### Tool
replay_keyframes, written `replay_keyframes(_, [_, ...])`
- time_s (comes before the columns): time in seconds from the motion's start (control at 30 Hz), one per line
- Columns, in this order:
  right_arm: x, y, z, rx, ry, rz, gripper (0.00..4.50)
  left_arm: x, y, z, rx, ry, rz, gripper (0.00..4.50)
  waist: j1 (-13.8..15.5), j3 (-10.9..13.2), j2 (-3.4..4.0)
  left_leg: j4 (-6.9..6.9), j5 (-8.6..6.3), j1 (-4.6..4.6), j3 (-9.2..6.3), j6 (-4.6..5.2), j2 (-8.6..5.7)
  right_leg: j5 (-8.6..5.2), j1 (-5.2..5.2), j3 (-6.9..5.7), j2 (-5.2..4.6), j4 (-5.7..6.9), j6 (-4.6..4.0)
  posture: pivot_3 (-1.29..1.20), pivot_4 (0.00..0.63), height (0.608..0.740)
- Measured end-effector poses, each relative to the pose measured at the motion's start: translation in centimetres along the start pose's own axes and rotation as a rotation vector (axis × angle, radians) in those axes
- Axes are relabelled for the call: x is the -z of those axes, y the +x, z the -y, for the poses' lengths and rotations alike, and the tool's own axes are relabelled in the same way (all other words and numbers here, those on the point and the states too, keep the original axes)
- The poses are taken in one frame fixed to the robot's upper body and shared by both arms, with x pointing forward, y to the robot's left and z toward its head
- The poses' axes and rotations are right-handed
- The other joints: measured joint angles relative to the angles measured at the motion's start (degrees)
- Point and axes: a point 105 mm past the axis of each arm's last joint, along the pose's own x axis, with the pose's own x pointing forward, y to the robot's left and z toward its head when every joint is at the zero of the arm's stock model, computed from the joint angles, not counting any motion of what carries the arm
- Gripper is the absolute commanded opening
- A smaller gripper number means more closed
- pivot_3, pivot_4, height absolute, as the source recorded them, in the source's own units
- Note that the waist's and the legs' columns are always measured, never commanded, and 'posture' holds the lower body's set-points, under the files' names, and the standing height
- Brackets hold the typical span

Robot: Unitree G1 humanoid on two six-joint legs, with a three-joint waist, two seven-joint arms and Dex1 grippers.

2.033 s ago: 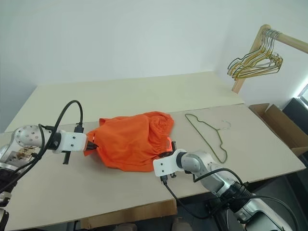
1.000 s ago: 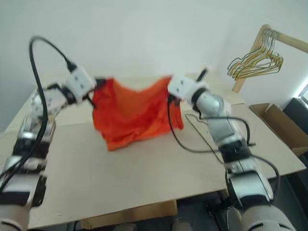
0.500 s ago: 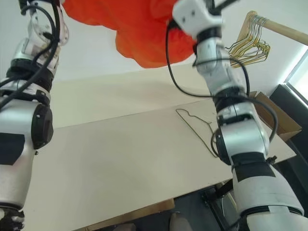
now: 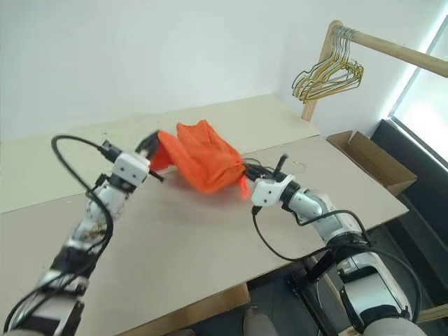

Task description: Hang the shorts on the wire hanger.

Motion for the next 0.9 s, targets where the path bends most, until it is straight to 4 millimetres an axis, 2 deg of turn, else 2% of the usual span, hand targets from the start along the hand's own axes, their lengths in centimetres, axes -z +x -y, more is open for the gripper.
replay_keyframes(0.07, [-1.4, 0.0, -1.4, -0.077, 0.038, 0.061, 0.04, -0.7, -2.2, -1.1, -0.006, -0.024, -0.047, 0.0, 0.1, -0.4, 0.06, -0.19, 0.0, 0.37, -0.08, -0.03, 0.08, 0.01, 0.2, 0.03, 0.17, -0.03, -0.03, 0.01, 0.011, 0.74])
replay_keyframes(0.13, [-1.9, -0.4, -2.9, -0.152, 0.08, 0.081, 0.04, -0.5, -4.0, -1.7, 0.015, -0.054, -0.122, 0.0, 0.9, -0.5, 0.1, -0.51, -0.26, 1.16, -0.16, 0.41, 0.11, -0.04, 1.01, -0.05, 0.2, -0.31, -0.1, 0.02, 0.014, 0.74])
replay_keyframes(0.2, [-2.3, -0.8, -4.3, -0.229, 0.102, 0.098, 0.04, -0.5, -5.7, -1.5, 0.096, -0.084, -0.19, 0.0, 2.0, -0.4, 0.17, -0.57, -0.44, 1.86, -0.16, 0.49, 0.11, -0.1, 1.74, -0.08, 0.23, -0.39, -0.13, 0.02, 0.014, 0.74])
replay_keyframes(0.3, [-2.6, -1.1, -5.2, -0.305, 0.091, 0.109, 0.04, -0.9, -7.4, -0.8, 0.226, -0.105, -0.248, 0.0, 3.6, -0.4, 0.25, -0.57, -0.64, 2.4, -0.14, 0.56, 0.12, -0.16, 2.29, -0.1, 0.27, -0.53, -0.12, 0.02, 0.019, 0.74])
replay_keyframes(0.37, [-2.5, -1.7, -5.5, -0.356, 0.061, 0.109, 0.04, -0.9, -9.4, 0.1, 0.362, -0.133, -0.315, 0.0, 4.6, -0.3, 0.36, -0.56, -0.78, 2.65, -0.12, 0.58, 0.24, -0.25, 2.58, -0.13, 0.37, -0.65, -0.15, 0.03, 0.021, 0.74])
replay_keyframes(0.47, [-2.0, -3.4, -6.4, -0.458, 0.009, 0.092, 0.04, -0.8, -14.5, 2.5, 0.7, -0.203, -0.482, 0.0, 5.6, -0.2, 0.5, -0.56, -0.93, 2.65, -0.02, 0.56, 0.45, -0.32, 2.66, -0.14, 0.61, -0.88, -0.24, 0.02, 0.023, 0.74])
replay_keyframes(0.53, [-1.5, -4.9, -7.1, -0.533, -0.008, 0.068, 0.04, -1.3, -17.2, 3.8, 0.875, -0.261, -0.554, 0.0, 6.4, -0.1, 0.59, -0.53, -1.03, 2.65, 0.08, 0.6, 0.61, -0.34, 2.7, -0.13, 0.71, -0.97, -0.28, 0.02, 0.023, 0.74])
replay_keyframes(0.6, [-1.3, -5.9, -7.7, -0.6, -0.026, 0.058, 0.04, -1.9, -18.2, 4.3, 0.975, -0.277, -0.579, 0.0, 6.9, 0.0, 0.66, -0.53, -1.05, 2.72, 0.11, 0.61, 0.72, -0.35, 2.84, -0.15, 0.77, -1.0, -0.31, 0.02, 0.023, 0.74])
replay_keyframes(0.67, [-1.0, -7.8, -8.2, -0.699, -0.054, 0.04, 0.04, -2.8, -19.0, 4.5, 1.066, -0.285, -0.597, 0.0, 7.5, 0.1, 0.77, -0.55, -1.06, 2.89, 0.16, 0.64, 0.79, -0.37, 3.02, -0.18, 0.8, -1.01, -0.37, 0.01, 0.023, 0.74])
replay_keyframes(0.77, [-0.3, -10.5, -7.9, -0.827, -0.114, -0.015, 0.04, -4.0, -19.7, 5.0, 1.148, -0.315, -0.603, 0.0, 7.8, 0.2, 0.95, -0.56, -1.07, 3.0, 0.31, 0.66, 0.88, -0.48, 3.06, -0.15, 0.84, -0.99, -0.47, 0.0, 0.022, 0.74])
replay_keyframes(0.9, [0.1, -11.7, -7.3, -0.888, -0.208, -0.042, 0.04, -4.8, -19.9, 5.9, 1.204, -0.322, -0.581, 0.0, 7.5, 0.2, 0.97, -0.6, -1.08, 3.03, 0.37, 0.67, 0.99, -0.51, 3.05, -0.15, 0.94, -0.97, -0.53, -0.01, 0.021, 0.74])
